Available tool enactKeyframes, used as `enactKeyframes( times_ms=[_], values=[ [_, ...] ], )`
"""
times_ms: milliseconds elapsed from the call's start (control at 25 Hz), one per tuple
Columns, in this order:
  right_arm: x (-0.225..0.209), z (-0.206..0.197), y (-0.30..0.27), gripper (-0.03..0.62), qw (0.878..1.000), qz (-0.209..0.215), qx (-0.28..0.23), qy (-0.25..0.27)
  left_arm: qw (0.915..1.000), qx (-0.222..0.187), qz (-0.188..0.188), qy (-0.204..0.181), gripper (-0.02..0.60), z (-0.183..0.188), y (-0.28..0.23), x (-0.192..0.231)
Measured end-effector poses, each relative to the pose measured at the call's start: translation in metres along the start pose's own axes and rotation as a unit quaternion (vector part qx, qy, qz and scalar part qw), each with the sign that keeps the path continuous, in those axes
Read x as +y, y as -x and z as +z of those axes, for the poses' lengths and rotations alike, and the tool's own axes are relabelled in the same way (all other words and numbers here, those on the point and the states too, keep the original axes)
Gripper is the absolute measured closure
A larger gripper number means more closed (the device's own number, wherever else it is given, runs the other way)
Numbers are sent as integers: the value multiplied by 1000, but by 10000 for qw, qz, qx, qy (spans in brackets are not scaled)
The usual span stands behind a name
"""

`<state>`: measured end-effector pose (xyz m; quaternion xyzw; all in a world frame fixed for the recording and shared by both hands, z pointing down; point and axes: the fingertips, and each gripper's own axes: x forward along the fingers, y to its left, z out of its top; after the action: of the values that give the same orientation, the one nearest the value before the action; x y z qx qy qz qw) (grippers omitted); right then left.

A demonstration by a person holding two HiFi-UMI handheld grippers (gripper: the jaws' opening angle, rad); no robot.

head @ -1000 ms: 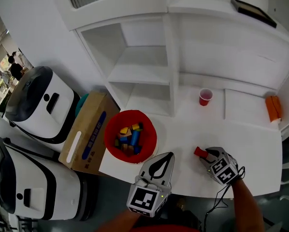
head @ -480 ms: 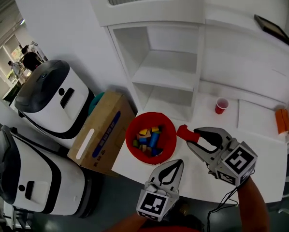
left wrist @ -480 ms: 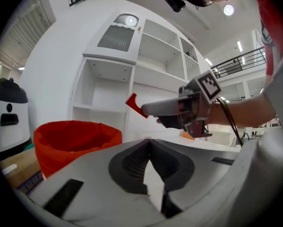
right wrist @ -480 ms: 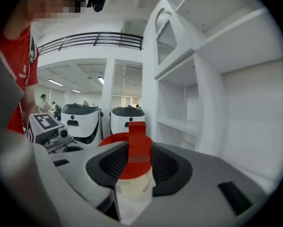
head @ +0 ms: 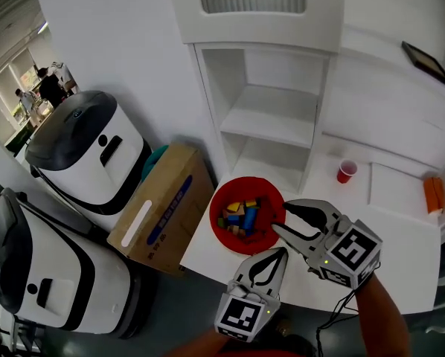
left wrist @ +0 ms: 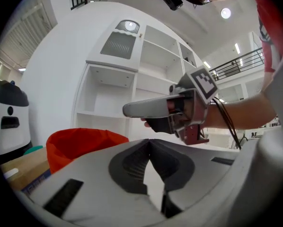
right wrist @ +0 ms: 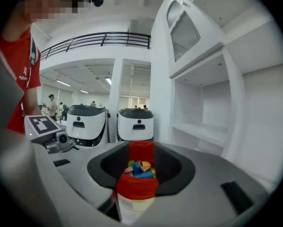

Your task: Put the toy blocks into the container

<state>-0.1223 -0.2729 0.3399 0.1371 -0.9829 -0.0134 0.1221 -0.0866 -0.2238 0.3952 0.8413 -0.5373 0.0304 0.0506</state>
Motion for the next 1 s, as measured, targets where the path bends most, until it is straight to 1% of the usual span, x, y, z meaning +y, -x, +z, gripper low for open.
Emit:
enactKeyframes(
  times_ms=[80,120,200,280,400,520,640,720,840,1000],
  values=[
    [-9,5,29,554,9975,-632,-285,97,9999,-85,-71,127,557,9,-4,-4],
    [-12,4,44,588,9949,-937,-367,94,9997,-128,-108,177,557,15,-6,-6],
    [-17,-3,76,589,9886,-1427,-487,-44,9993,-231,-210,183,557,26,-13,-11],
    [-21,-10,107,589,9796,-1882,-663,-220,9988,-317,-344,138,557,36,-20,-18],
    [-23,-16,150,589,9632,-2477,-951,-434,9976,-434,-541,-10,557,49,-29,-30],
    [-23,-26,184,589,9464,-2988,-1092,-552,9956,-629,-672,-189,557,59,-35,-41],
    [-20,-40,204,589,9344,-3293,-1111,-783,9946,-659,-771,-242,555,63,-36,-51],
    [-17,-50,209,589,9310,-3369,-1065,-919,9948,-545,-828,-227,555,59,-35,-59],
    [-13,-61,209,589,9315,-3367,-953,-995,9940,-606,-860,-297,557,53,-36,-65],
    [-10,-66,207,589,9333,-3333,-887,-1001,9944,-491,-908,-228,557,46,-37,-70]
  ],
)
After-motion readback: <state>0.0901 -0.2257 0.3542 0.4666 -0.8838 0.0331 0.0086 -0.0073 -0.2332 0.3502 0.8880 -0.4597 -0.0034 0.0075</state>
